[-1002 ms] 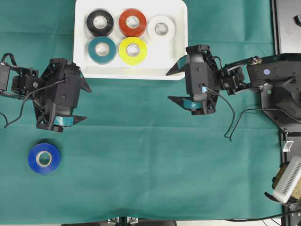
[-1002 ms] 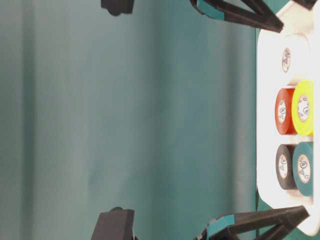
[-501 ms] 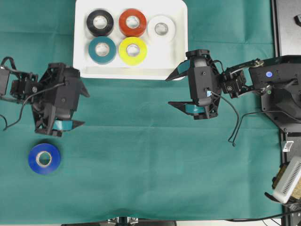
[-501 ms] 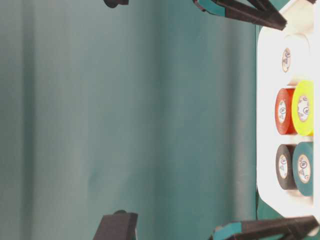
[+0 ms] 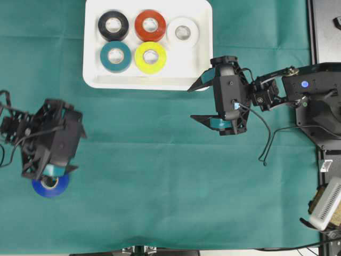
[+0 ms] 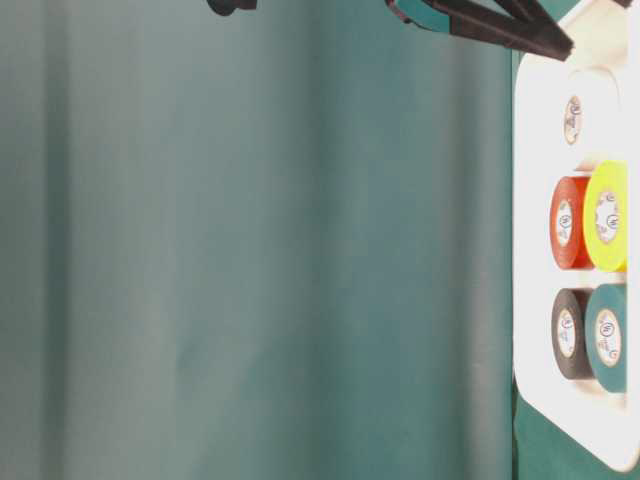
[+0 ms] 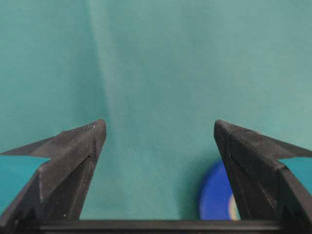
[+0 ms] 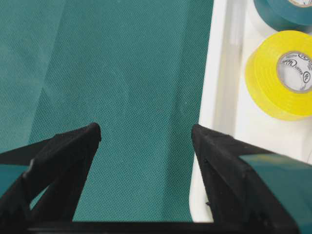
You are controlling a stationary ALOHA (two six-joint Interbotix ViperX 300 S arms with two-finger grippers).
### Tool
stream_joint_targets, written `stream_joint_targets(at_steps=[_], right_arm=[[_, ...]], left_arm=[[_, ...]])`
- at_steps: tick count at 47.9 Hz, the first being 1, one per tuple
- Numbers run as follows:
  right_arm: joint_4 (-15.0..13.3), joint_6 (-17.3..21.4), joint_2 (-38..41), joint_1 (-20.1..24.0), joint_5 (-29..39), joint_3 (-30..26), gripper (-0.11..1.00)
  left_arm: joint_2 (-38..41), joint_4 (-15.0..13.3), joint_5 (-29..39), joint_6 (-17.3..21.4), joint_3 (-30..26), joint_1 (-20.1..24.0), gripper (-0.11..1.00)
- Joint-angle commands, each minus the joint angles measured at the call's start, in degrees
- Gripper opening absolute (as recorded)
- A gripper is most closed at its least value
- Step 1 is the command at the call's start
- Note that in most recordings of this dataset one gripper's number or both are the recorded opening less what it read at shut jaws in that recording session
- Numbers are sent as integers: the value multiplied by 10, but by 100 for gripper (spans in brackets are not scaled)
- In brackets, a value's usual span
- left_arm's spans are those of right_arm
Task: Put the tape alternately from left to right into the white case.
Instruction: 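Move the left gripper down onto the blue tape roll and grip it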
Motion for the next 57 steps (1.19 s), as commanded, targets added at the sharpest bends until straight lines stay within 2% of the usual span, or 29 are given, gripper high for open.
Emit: stream_joint_targets(at_steps=[1,15,36,57], right_arm=[[1,0,-10,2,-5,-8,81],[1,0,-10,2,-5,-10,81],[1,0,-10,2,-4,-12,81],[1,0,-10,2,-4,-11,81]], left_arm=[[-12,-1,4,-10,0,-17,55],[-13,-1,28,-78,16,-60,55],[0,-1,47,-115,39,-65,55],[54,-1,14,-118,37,-65,55]])
